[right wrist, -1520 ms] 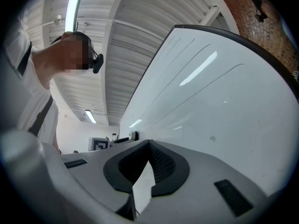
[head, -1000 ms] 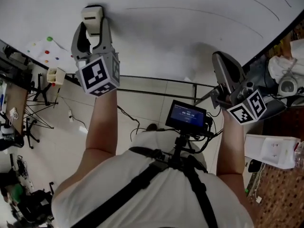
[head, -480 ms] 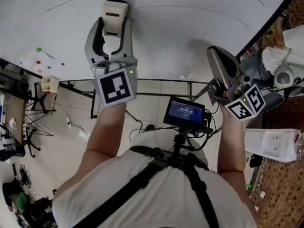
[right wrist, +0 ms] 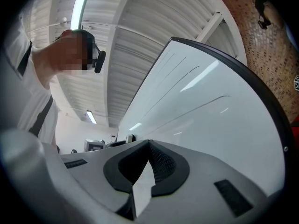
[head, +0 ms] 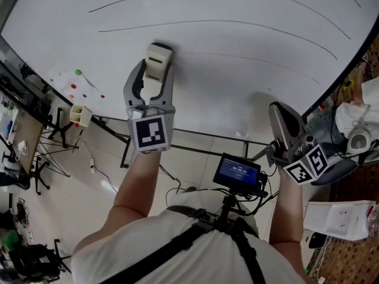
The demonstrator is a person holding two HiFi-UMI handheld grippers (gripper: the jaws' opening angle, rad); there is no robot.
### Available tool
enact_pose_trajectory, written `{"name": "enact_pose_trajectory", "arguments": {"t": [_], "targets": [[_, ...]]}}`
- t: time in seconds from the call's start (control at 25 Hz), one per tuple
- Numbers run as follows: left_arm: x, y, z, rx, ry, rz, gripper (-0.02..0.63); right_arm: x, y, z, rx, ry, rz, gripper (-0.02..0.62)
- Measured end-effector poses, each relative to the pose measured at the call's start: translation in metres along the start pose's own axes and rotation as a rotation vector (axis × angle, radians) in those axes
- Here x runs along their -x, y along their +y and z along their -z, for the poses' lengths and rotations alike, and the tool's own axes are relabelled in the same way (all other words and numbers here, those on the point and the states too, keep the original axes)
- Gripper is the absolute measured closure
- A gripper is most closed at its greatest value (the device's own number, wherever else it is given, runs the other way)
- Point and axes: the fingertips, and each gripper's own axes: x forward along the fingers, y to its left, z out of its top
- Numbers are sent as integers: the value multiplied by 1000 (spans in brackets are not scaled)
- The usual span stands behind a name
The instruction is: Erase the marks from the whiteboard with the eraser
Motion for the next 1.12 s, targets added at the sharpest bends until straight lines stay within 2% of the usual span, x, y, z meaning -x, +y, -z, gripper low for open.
{"name": "enact_pose_trajectory", "arguments": {"t": [0.16,0.32,0.64,0.88,1.0,1.12], "targets": [[0,7,-2,-37,-1,-44,350,5,-5,-3,-6,-13,7,591],[0,-1,-11,-4,-18,-37,350,5,-5,-5,-9,-17,6,591],[-2,-48,-36,14,-79,89,350,5,-5,-8,-7,-19,4,591],[-2,-82,-43,-8,-82,197,350,8,-7,-10,-10,-26,6,591],[-2,-73,-39,1,-72,181,351,6,-7,-9,-15,-31,2,591],[-4,-46,-32,10,-45,100,351,7,-8,-9,-19,-36,6,591]]}}
